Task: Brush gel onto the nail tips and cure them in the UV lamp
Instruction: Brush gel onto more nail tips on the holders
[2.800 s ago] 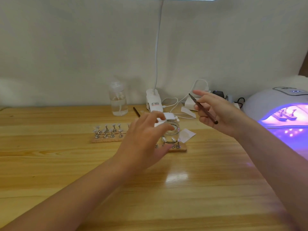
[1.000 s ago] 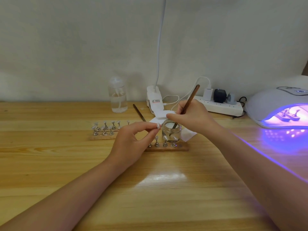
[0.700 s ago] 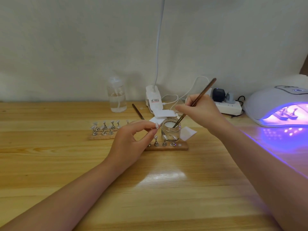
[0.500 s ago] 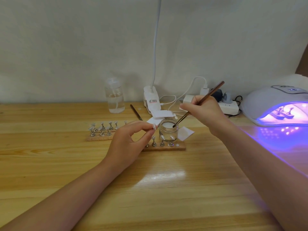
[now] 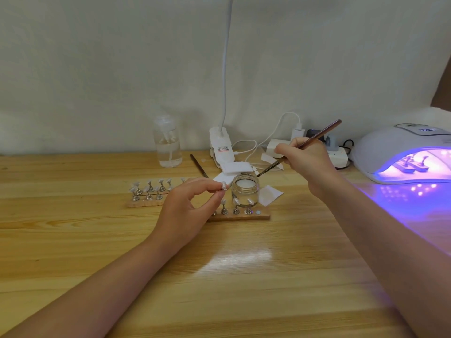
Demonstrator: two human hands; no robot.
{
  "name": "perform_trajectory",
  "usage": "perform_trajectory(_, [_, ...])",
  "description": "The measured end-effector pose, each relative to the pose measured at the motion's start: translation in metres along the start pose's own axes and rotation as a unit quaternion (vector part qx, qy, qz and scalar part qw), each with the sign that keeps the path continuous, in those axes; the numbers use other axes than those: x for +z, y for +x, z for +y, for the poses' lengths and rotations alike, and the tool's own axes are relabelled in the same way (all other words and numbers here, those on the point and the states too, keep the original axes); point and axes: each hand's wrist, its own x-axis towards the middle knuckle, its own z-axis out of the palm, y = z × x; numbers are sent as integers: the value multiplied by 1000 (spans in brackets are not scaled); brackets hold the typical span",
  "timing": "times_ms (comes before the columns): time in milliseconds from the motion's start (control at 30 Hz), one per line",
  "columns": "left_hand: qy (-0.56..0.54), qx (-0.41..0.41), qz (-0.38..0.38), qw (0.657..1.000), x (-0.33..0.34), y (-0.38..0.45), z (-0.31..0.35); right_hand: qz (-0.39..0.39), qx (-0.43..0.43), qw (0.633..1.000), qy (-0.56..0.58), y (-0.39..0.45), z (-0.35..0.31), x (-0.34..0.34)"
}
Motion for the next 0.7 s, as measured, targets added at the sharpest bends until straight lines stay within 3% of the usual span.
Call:
perform_trajectory(167, [0, 0, -4, 1000, -1, 0, 2, -34, 9, 999, 3, -1, 2, 3])
perform_trajectory(300, [2, 2, -4, 1000, -1, 0, 2, -11, 2, 1000, -6, 0, 4, 1])
perform_trajectory(400, [3, -2, -4, 1000, -1, 0, 3, 50, -62, 997, 22, -3, -1, -2])
perform_trajectory(500, [-2, -5, -5, 1000, -1, 0, 2, 60, -130, 985, 96, -18, -16, 3])
perform_trajectory(600, [-2, -2, -7, 1000, -1, 0, 1, 15, -175, 974, 147, -42, -22, 13])
perform_trajectory(700, [1, 0, -10, 1000, -1, 0, 0, -31, -274, 957, 92, -67, -9, 20])
